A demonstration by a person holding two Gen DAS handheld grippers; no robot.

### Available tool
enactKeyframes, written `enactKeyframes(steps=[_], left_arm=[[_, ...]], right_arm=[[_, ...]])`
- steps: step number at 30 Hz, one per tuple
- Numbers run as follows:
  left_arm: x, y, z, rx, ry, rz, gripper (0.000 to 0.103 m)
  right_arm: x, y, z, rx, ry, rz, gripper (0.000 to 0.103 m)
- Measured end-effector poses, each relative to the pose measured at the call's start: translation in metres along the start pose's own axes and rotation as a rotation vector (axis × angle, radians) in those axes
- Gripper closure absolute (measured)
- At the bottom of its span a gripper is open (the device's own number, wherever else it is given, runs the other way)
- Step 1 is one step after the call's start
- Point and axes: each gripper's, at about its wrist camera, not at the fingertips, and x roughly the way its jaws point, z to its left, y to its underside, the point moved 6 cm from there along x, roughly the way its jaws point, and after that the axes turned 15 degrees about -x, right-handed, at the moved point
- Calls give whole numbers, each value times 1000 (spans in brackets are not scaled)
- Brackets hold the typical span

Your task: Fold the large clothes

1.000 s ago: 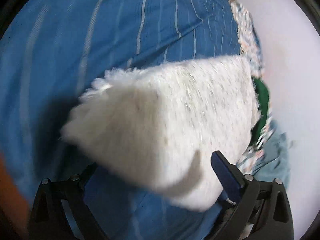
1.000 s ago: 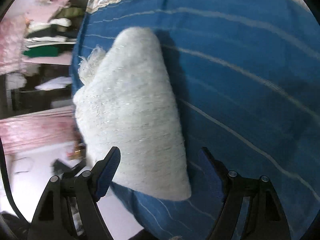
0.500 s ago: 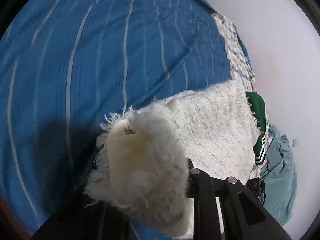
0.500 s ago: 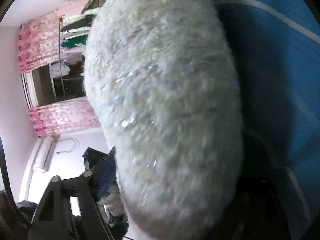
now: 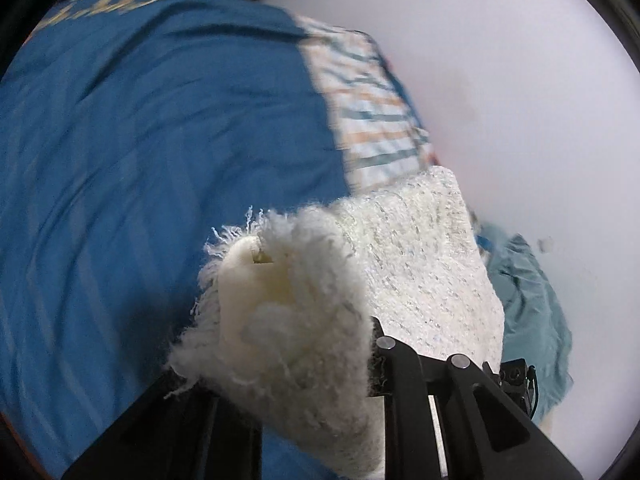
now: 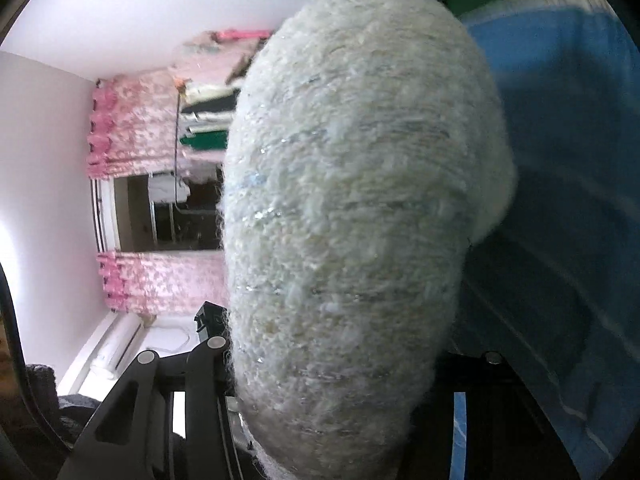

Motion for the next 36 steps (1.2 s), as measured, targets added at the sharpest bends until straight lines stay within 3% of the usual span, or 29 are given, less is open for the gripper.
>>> enactKeyframes(steps=[6,10,15,19,23,25,27,30,33,36], left_arm=[[59,-51,-122,115,113,64,89],[114,-71,-192,153,176,88,89],[211,-77,-243,193,182,120,89],[293,-70,-243,206,128,173,89],[360,-50,-220,247,33,245,89],[372,-39,-211,281,10,263,88],[370,-32,-209,331,1,255,85],[367,-32,-207,359,-12,258,81],[363,-32,-208,401,-64,251,74],[361,-32,-211,452,-124,235,71]], right_arm=[[-34,-95,50,-77,73,-147,52],[-75,-164,58,-126,98,-218,52],[-145,-243,20,-134,111,-285,52],[-186,-287,-57,-74,129,-307,52],[-214,-292,-154,61,163,-304,52],[-220,-286,-186,111,177,-297,52],[-223,-278,-208,145,175,-299,52],[-222,-276,-209,151,200,-294,48],[-214,-277,-198,181,324,-276,34],[-215,-272,-179,167,580,-243,19]])
